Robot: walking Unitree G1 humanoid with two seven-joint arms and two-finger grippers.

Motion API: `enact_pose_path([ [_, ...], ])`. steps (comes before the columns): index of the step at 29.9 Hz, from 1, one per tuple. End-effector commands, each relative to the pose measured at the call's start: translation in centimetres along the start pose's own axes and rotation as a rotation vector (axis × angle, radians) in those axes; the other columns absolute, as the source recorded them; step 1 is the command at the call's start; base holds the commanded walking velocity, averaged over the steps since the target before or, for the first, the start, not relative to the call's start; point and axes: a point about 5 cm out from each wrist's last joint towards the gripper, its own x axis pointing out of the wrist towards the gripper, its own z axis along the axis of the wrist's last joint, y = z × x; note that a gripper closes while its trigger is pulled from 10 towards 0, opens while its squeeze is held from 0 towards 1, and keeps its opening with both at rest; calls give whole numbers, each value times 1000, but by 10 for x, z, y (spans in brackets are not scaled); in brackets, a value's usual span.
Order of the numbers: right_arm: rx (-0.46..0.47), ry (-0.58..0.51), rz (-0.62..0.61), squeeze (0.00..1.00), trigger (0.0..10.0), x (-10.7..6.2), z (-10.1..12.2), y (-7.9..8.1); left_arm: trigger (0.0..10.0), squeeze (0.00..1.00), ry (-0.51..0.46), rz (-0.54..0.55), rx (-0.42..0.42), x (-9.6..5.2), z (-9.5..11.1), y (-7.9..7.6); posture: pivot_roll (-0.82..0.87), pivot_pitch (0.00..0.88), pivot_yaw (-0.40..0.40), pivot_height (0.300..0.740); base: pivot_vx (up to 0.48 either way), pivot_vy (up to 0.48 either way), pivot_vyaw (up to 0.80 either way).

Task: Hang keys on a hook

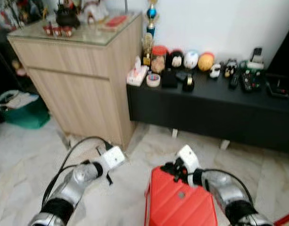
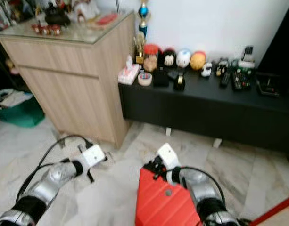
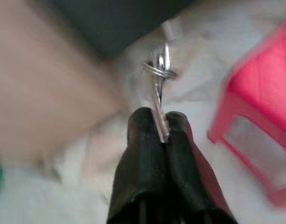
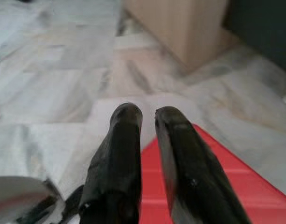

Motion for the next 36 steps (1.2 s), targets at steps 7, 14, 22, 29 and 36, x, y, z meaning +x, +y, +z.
enact_pose_path([
  [7, 96, 125, -101, 0, 10000, -3, -36, 3, 10000, 0, 615, -366, 369, -60, -124, -27, -1, 3, 36, 716, 0, 0, 0],
  [14, 108, 152, -97, 0, 10000, 1, -44, 12, 10000, 0, 465, -69, 49, -53, -113, -11, 10, 11, 35, 716, 0, 0, 0],
  [22, 104, 106, -150, 0, 10000, 4, -31, 6, 10000, 0, 105, -77, -51, -26, -55, -9, 12, 9, 33, 716, 0, 0, 0],
  [29, 81, 8, -144, 0, 10000, 6, -6, 1, 10000, 0, -30, -252, 56, -19, -24, -20, 7, 5, 36, 716, 0, 0, 0],
  [36, 8, -91, -50, 0, 10000, 9, 28, 6, 10000, 0, -124, -364, 140, -19, 4, -23, 8, 6, 36, 716, 0, 0, 0],
])
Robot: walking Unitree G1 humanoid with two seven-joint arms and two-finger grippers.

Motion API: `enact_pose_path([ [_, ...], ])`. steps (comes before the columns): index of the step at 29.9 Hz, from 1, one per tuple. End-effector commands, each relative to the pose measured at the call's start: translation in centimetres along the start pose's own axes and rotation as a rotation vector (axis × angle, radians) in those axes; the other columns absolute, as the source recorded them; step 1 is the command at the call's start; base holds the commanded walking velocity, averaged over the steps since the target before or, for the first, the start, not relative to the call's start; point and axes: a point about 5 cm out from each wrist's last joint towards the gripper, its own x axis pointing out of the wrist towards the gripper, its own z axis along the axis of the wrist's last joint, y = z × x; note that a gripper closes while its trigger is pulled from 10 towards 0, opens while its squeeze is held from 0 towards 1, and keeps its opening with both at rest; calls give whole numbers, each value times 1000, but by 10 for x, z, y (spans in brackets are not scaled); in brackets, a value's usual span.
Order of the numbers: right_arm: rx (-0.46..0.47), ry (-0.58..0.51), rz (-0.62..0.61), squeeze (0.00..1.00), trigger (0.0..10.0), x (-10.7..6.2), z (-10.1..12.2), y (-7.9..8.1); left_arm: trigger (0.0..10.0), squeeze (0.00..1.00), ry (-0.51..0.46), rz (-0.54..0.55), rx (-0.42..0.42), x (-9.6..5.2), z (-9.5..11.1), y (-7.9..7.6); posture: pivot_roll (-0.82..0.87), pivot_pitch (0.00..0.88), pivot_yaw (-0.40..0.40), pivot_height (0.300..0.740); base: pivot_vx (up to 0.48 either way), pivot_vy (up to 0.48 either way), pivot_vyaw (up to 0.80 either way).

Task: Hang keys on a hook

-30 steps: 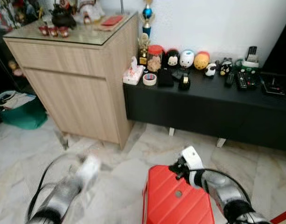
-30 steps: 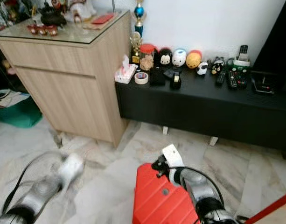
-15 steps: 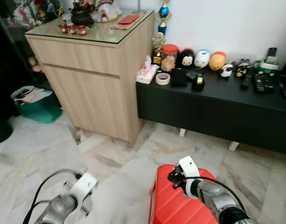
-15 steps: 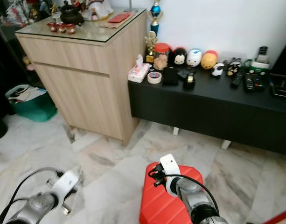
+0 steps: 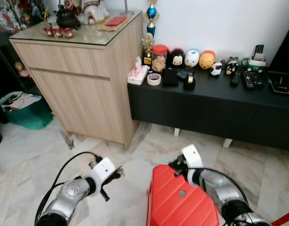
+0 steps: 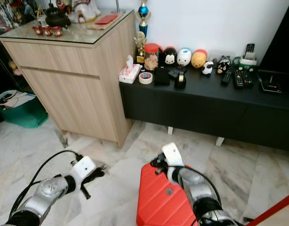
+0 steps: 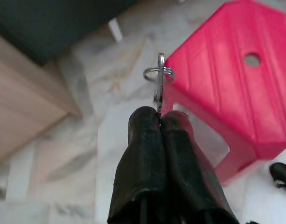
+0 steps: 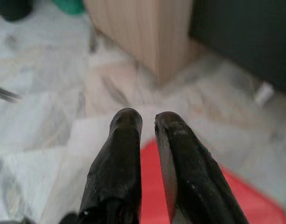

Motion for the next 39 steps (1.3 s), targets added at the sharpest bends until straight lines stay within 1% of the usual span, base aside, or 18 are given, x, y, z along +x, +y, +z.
enact_pose_path([
  [1, -10, -29, 45, 0, 10000, 2, 10, 5, 10000, 0, -2, -32, 41, -2, 6, 3, 8, 6, 36, 716, 0, 0, 0],
  [3, -11, -52, 72, 0, 10000, 1, 16, 6, 10000, 0, -10, -45, 47, -2, 9, 3, 9, 6, 37, 716, 0, 0, 0],
  [4, -43, -87, 141, 0, 10000, -2, 28, 9, 10000, 0, -18, -76, 74, -2, 16, 4, 6, 11, 37, 716, 0, 0, 0],
  [9, -106, -97, 197, 0, 10000, -7, 38, 11, 10000, 0, -25, -120, 98, -2, 24, 2, 5, 13, 37, 716, 0, 0, 0],
  [11, -135, -126, 241, 0, 10000, -13, 49, 12, 10000, 0, -27, -145, 113, -1, 31, 1, 6, 13, 33, 716, 0, 0, 0],
  [13, -138, -131, 250, 0, 10000, -14, 50, 12, 10000, 0, -27, -148, 115, -1, 31, 1, 6, 13, 33, 716, 0, 0, 0],
  [16, -181, -135, 332, 0, 10000, -22, 57, 18, 10000, 0, -28, -176, 117, 1, 37, -2, 0, 12, 32, 716, 0, 0, 0],
  [18, -189, -128, 347, 0, 10000, -23, 57, 19, 10000, 0, -28, -177, 118, 1, 38, -2, 1, 12, 31, 716, 0, 0, 0],
  [19, -201, -115, 364, 0, 10000, -23, 54, 21, 10000, 0, -33, -165, 108, 3, 39, -2, 0, 9, 30, 716, 0, 0, 0],
  [22, -173, -59, 294, 0, 10000, -18, 41, 16, 10000, 0, -13, -129, 51, 4, 32, -1, -1, 7, 29, 716, 0, 0, 0],
  [23, -132, -11, 230, 0, 10000, -14, 28, 10, 10000, 0, 9, -55, 1, 5, 22, 3, 0, 6, 28, 716, 0, 0, 0],
  [26, -86, 56, 148, 0, 10000, -11, 10, 6, 10000, 0, 44, 6, -51, 3, 9, 4, -1, 6, 27, 716, 0, 0, 0],
  [29, 14, 157, 23, 0, 10000, -9, -27, 4, 10000, 0, 133, 41, -128, -3, -17, -5, 12, 9, 24, 716, 0, 0, 0],
  [30, 14, 157, 23, 0, 10000, -9, -27, 4, 10000, 0, 133, 41, -128, -3, -17, -5, 12, 9, 24, 716, 0, 0, 0],
  [31, 82, 155, -6, 0, 10000, -8, -37, 8, 10000, 0, 132, 66, -192, -5, -26, -11, 7, 9, 26, 716, 0, 0, 0],
  [34, 112, 163, -39, 0, 10000, -8, -46, 9, 10000, 0, 148, 105, -224, -5, -33, -13, 5, 9, 25, 716, 0, 0, 0],
  [37, 169, 178, -119, 0, 10000, -9, -63, 9, 10000, 0, 185, 189, -319, -6, -47, -15, 5, 7, 25, 716, 0, 0, 0],
  [39, 222, 226, -200, 0, 10000, -15, -84, 9, 10000, 0, 251, 297, -413, -13, -66, -14, 2, 3, 22, 716, 0, 0, 0],
])
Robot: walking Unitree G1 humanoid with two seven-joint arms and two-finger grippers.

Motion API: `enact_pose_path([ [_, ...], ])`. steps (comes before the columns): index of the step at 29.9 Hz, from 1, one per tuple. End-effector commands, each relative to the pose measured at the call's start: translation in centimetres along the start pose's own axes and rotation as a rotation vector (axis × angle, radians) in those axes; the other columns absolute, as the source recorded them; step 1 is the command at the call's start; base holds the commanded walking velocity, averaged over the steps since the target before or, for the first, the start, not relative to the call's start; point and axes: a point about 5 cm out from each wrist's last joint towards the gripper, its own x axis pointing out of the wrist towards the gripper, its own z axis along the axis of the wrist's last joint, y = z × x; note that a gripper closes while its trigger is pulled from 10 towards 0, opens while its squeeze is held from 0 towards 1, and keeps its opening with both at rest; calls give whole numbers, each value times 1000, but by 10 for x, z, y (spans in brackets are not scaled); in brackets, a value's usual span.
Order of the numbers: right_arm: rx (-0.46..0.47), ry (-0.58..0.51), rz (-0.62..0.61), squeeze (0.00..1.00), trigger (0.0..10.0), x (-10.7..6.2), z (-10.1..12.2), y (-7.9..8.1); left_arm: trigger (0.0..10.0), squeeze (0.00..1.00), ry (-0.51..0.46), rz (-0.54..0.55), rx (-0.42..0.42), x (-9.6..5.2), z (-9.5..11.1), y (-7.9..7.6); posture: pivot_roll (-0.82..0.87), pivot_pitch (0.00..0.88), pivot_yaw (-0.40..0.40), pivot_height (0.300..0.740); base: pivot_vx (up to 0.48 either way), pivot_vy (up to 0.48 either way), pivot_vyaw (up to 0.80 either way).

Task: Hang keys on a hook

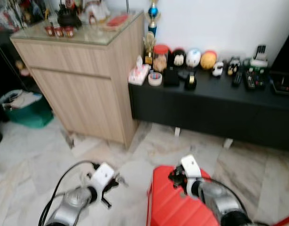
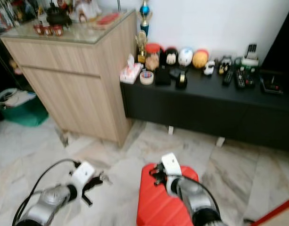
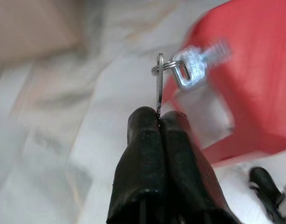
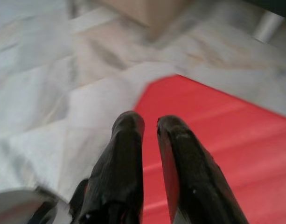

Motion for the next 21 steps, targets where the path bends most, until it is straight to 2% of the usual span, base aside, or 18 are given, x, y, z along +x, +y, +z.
enact_pose_path([
  [1, 58, 61, -75, 0, 10000, -4, -26, -6, 10000, 0, 65, 115, -100, -6, -21, 11, 2, 3, 22, 716, 0, 0, 0],
  [2, 85, 118, -117, 0, 10000, -7, -46, -6, 10000, 0, 114, 184, -162, -11, -37, 14, 4, 1, 22, 716, 0, 0, 0],
  [4, 104, 144, -132, 0, 10000, -9, -57, -6, 10000, 0, 149, 220, -180, -15, -48, 15, 6, 0, 22, 716, 0, 0, 0],
  [7, 142, 187, -154, 0, 10000, -14, -78, -3, 10000, 0, 235, 288, -225, -24, -74, 11, 3, 0, 22, 716, 0, 0, 0],
  [10, 167, 197, -165, 0, 10000, -15, -84, 0, 10000, 0, 267, 312, -268, -28, -86, 6, -1, 0, 22, 716, 0, 0, 0],
  [12, 210, 202, -190, 0, 10000, -17, -93, 2, 10000, 0, 318, 335, -305, -33, -101, -3, -6, 0, 19, 716, 0, 0, 0],
  [16, 248, 228, -221, 0, 10000, -19, -104, 6, 10000, 0, 355, 360, -333, -36, -110, -9, -15, 0, 20, 716, 0, 0, 0],
  [18, 279, 256, -228, 0, 10000, -21, -114, 12, 10000, 0, 383, 364, -373, -39, -119, -20, -16, 0, 17, 716, 0, 0, 0],
  [21, 302, 272, -250, 0, 10000, -22, -120, 16, 10000, 0, 404, 355, -406, -42, -127, -29, -19, 0, 15, 716, 0, 0, 0],
])
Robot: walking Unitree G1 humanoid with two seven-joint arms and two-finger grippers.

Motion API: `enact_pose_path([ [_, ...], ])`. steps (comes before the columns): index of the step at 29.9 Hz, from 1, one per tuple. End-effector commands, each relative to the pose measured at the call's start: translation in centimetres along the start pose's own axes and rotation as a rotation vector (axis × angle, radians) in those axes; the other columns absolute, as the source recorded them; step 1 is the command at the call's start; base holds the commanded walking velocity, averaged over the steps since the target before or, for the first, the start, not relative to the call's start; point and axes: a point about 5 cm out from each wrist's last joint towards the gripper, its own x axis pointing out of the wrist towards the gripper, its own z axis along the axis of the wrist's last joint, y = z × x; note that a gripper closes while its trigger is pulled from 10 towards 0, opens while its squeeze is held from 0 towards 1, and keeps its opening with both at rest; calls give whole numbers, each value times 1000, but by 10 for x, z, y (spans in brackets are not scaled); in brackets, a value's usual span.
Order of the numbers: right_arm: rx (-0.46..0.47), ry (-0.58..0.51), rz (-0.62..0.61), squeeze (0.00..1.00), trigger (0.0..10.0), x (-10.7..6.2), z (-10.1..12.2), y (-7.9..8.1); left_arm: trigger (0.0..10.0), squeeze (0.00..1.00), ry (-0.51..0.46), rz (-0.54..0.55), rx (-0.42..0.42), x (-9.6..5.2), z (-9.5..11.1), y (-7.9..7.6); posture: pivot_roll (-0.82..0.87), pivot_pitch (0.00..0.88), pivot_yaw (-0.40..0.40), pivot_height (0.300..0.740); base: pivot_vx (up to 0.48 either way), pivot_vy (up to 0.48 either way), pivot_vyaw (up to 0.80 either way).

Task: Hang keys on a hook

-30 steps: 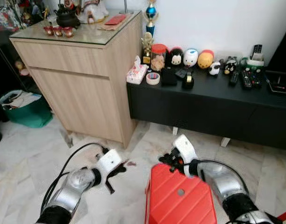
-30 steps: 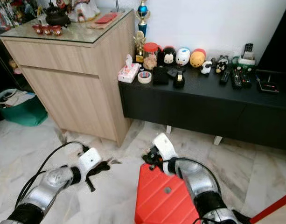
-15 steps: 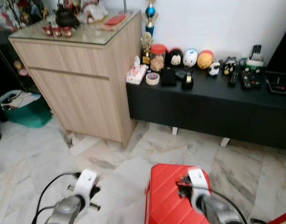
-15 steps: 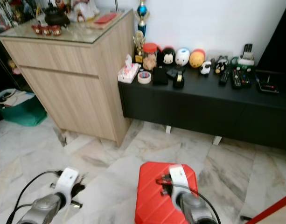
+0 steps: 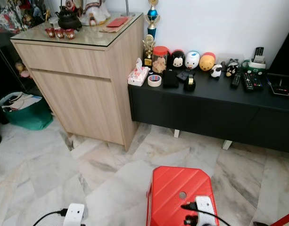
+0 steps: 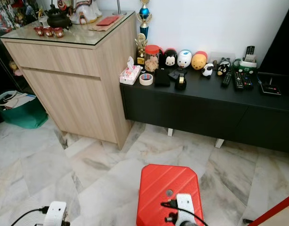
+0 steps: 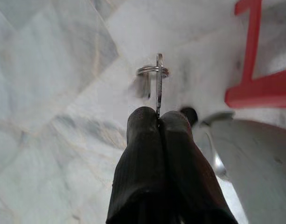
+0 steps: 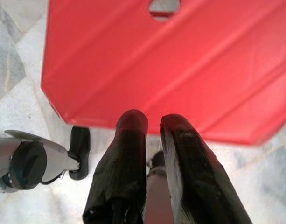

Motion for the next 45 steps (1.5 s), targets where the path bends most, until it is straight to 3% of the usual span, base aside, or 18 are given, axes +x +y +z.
enact_pose_path([
  [1, 28, 8, -22, 0, 10000, 0, -4, 0, 10000, 0, 18, 4, -29, -1, -8, -1, -19, 0, 15, 716, 0, 0, 0],
  [6, 84, 13, -100, 0, 10000, -1, -9, -4, 10000, 0, 39, 3, -49, -3, -19, -4, -23, 0, 12, 716, 0, 0, 0],
  [14, 85, 8, -151, 0, 10000, -1, -10, -6, 10000, 0, 55, 1, -53, -4, -24, -2, -37, 0, 23, 716, 0, 0, 0],
  [17, 81, 12, -154, 0, 10000, -1, -12, -6, 10000, 0, 62, 0, -50, -4, -25, -2, -40, 0, 23, 716, -80, 0, 0],
  [20, -11, 35, -118, 0, 10000, -1, -16, 0, 10000, 0, 73, -8, -51, -5, -28, -3, -52, 0, 26, 716, -260, 0, 0],
  [25, 56, 26, -135, 0, 10000, 0, -16, 3, 10000, 0, 91, -17, -42, -6, -33, -5, -60, 0, 33, 716, -291, 0, 0],
  [28, 43, 28, -124, 0, 10000, 0, -16, 7, 10000, 0, 97, -18, -41, -6, -35, -5, -62, 0, 36, 716, -300, 0, 0],
  [32, 24, 26, -127, 0, 10000, -2, -15, -4, 10000, 0, 106, -22, -35, -7, -37, -5, -68, 0, 34, 716, -298, 0, 0],
  [45, 27, 30, -121, 0, 10000, -1, -17, 1, 10000, 0, 110, -24, -16, -7, -37, -1, -57, 0, 33, 716, -301, 0, 0],
])
